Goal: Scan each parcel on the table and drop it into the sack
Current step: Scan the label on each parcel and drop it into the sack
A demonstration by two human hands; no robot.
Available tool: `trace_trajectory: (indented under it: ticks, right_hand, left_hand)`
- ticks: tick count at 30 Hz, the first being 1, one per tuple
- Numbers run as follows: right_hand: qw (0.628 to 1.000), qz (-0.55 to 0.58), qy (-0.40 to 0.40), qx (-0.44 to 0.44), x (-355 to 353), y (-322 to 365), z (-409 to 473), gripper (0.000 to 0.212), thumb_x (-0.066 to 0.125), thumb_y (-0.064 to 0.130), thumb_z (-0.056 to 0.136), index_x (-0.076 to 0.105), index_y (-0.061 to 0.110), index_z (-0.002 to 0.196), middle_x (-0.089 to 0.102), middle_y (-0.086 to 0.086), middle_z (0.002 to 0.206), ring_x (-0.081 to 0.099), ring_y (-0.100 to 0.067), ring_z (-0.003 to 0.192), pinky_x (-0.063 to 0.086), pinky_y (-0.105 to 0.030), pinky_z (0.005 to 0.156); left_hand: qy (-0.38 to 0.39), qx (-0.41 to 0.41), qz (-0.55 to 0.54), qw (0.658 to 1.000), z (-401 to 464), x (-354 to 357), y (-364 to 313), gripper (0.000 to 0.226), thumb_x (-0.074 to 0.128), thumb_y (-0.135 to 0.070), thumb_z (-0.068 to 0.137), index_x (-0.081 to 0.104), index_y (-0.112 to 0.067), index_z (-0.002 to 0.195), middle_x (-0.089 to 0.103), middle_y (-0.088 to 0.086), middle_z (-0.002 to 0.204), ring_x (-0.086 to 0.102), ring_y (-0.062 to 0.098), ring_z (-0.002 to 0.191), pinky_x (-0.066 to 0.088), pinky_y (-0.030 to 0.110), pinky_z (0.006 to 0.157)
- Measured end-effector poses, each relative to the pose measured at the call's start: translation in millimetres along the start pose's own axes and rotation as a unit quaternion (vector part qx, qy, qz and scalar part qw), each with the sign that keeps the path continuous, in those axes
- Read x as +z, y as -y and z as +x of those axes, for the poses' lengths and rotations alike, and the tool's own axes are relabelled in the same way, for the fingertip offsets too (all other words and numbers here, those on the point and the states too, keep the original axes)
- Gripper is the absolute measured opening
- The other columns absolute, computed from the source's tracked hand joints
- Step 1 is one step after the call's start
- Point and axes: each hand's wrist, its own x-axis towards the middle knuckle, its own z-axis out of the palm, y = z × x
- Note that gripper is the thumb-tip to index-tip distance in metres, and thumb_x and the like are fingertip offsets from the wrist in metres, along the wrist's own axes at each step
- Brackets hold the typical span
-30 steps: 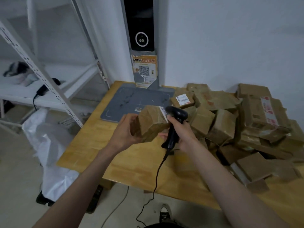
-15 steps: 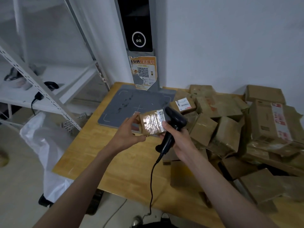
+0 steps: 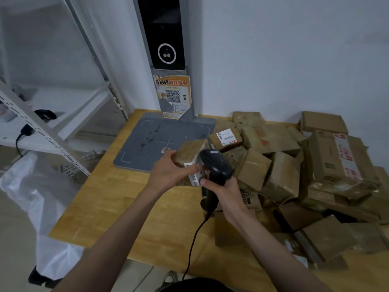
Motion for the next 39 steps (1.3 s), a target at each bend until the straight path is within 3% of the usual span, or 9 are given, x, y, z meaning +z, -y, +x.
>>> trace_trajectory:
  ticks: [5,9,12,14,18,23,29,34,39]
  right_hand:
    - [1.000,0.006,0.000,-0.011,2.8,-1.8,-0.6,0.032,0.079,0.009,0.084,0.073,0.028,0.109,0.076,0.003,0.111,0.066,-0.012,0.112,0.044,-0.046,0.109]
    - [1.000,0.010,-0.003,-0.021,6.6,-2.2,-1.0,0.037,0.076,0.009,0.087,0.071,0.022,0.121,0.074,0.005,0.116,0.065,-0.010,0.116,0.044,-0.045,0.111]
    - [0.999,0.013,-0.013,-0.029,11.8,-2.8,-2.4,0.033,0.075,0.005,0.087,0.072,0.021,0.116,0.076,0.004,0.113,0.068,-0.008,0.110,0.048,-0.041,0.106]
    - [0.999,0.009,-0.017,-0.036,16.2,-3.4,-3.5,0.034,0.075,0.004,0.087,0.072,0.024,0.115,0.076,0.004,0.113,0.069,-0.011,0.109,0.051,-0.041,0.103]
    - [0.998,-0.021,-0.032,-0.040,23.1,-5.7,-4.0,0.031,0.077,0.011,0.087,0.072,0.026,0.114,0.077,0.008,0.108,0.070,-0.010,0.106,0.053,-0.041,0.100]
    - [0.999,-0.006,-0.013,-0.037,26.8,-2.8,-7.1,0.032,0.072,0.005,0.090,0.071,0.021,0.117,0.077,0.009,0.107,0.071,-0.007,0.103,0.056,-0.031,0.093]
    - [0.999,-0.040,-0.018,-0.019,19.9,3.3,-5.5,0.022,0.073,0.012,0.090,0.072,0.020,0.110,0.076,0.003,0.103,0.070,-0.014,0.104,0.054,-0.036,0.094]
    - [0.998,-0.054,0.008,0.029,8.2,14.2,-10.7,0.019,0.069,0.024,0.094,0.071,0.007,0.103,0.069,-0.012,0.087,0.065,-0.020,0.073,0.058,-0.039,0.079]
    - [0.995,-0.061,0.069,0.031,9.6,19.7,-23.3,0.021,0.065,0.022,0.097,0.068,0.002,0.103,0.066,-0.008,0.078,0.057,-0.015,0.063,0.049,-0.026,0.057]
  left_hand:
    - [0.017,0.004,0.008,1.000,3.9,-3.3,11.8,0.092,0.087,-0.048,0.065,0.040,-0.018,0.138,0.052,-0.010,0.115,0.055,0.009,0.101,0.046,0.022,0.074]
    - [0.046,-0.007,0.017,0.999,8.6,-7.5,28.8,0.093,0.084,-0.067,0.054,0.052,-0.024,0.129,0.053,-0.007,0.122,0.057,0.012,0.110,0.055,0.031,0.086]
    - [0.083,-0.030,-0.008,0.996,4.4,-14.8,32.5,0.045,0.081,-0.049,0.074,0.059,-0.029,0.108,0.063,-0.015,0.103,0.063,0.000,0.092,0.049,0.009,0.065]
    - [0.109,-0.040,-0.029,0.993,1.3,-18.8,35.7,0.029,0.074,-0.037,0.083,0.060,-0.031,0.108,0.066,-0.018,0.100,0.062,-0.005,0.088,0.043,0.008,0.061]
    - [0.128,-0.062,-0.058,0.988,-4.0,-23.6,42.9,0.043,0.077,-0.040,0.078,0.065,-0.028,0.118,0.070,-0.014,0.109,0.063,0.004,0.100,0.044,0.017,0.074]
    - [0.156,-0.073,-0.069,0.983,-6.9,-21.5,54.1,0.034,0.081,-0.028,0.077,0.070,-0.028,0.110,0.075,-0.011,0.099,0.069,0.007,0.088,0.052,0.020,0.072]
    - [0.091,-0.081,-0.078,0.989,-14.0,-21.7,56.3,0.043,0.087,-0.025,0.071,0.060,-0.033,0.104,0.070,-0.008,0.099,0.066,0.009,0.095,0.046,0.019,0.072]
    - [0.022,-0.052,-0.034,0.998,-18.2,-23.4,56.4,0.092,0.089,-0.025,0.069,0.038,-0.026,0.145,0.062,-0.011,0.100,0.063,0.010,0.097,0.045,0.022,0.080]
    - [-0.015,-0.018,-0.005,1.000,-20.4,-21.9,60.1,0.101,0.089,-0.029,0.067,0.031,-0.026,0.150,0.063,-0.011,0.103,0.066,0.012,0.100,0.050,0.027,0.084]
